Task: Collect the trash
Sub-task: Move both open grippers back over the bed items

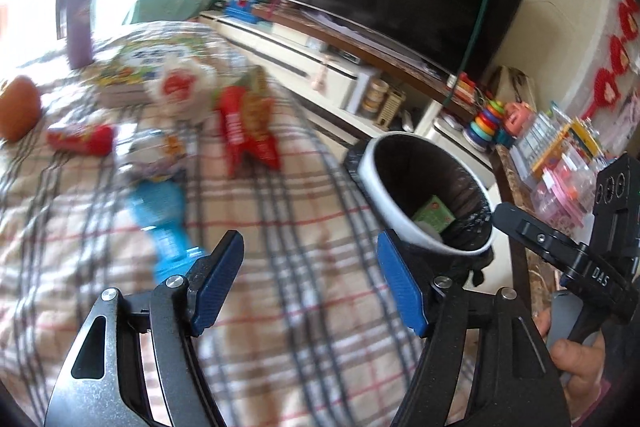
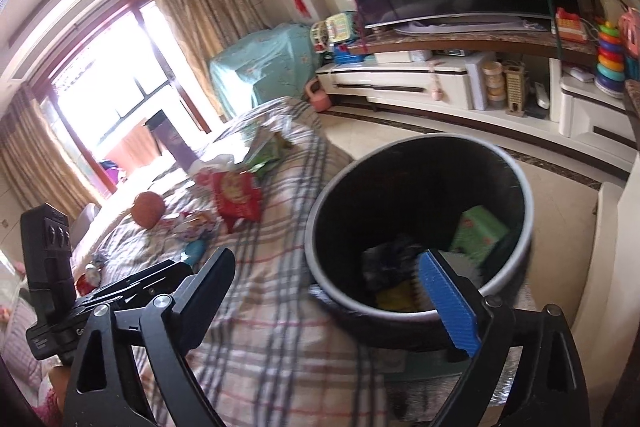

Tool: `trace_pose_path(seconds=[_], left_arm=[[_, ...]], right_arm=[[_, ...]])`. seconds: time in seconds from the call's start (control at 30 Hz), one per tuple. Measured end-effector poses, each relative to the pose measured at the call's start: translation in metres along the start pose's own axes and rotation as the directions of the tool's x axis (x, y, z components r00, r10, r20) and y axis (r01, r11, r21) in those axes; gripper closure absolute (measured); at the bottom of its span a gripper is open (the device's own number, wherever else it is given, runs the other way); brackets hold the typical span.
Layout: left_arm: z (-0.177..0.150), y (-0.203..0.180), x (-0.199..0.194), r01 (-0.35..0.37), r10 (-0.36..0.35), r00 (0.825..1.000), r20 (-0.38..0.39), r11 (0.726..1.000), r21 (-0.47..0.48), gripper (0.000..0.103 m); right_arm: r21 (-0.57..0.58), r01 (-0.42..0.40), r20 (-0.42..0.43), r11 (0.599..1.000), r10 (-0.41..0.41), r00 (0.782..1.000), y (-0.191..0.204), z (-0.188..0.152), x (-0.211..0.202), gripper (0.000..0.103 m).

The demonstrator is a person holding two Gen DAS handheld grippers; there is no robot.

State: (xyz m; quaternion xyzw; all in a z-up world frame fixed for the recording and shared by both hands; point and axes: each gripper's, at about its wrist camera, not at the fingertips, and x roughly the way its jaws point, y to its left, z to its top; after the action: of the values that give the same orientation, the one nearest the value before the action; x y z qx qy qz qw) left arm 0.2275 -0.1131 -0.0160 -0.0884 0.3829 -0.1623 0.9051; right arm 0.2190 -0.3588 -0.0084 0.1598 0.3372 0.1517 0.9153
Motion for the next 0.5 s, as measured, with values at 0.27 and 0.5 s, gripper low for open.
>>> trace_pose_path(seconds=[0.27,0.5], left_arm=[[-0.012,0.055,-0.025,-0.070,0.072,0.997,0.022,0.993,-0.096,0.031],[-0.024,0.083,-0.034,-0.107,0.110,0.994,0.017,0.986,-0.130,0.031]], right_arm=[[-0.059,-0.076,-0.043,0.995,0.073,0.996,0.046,-0.014,0.022,0.008],[-0.085,-0.100,-0.094,0.991,0.091,0.991,0.074,-0.030,0.043,0.008]])
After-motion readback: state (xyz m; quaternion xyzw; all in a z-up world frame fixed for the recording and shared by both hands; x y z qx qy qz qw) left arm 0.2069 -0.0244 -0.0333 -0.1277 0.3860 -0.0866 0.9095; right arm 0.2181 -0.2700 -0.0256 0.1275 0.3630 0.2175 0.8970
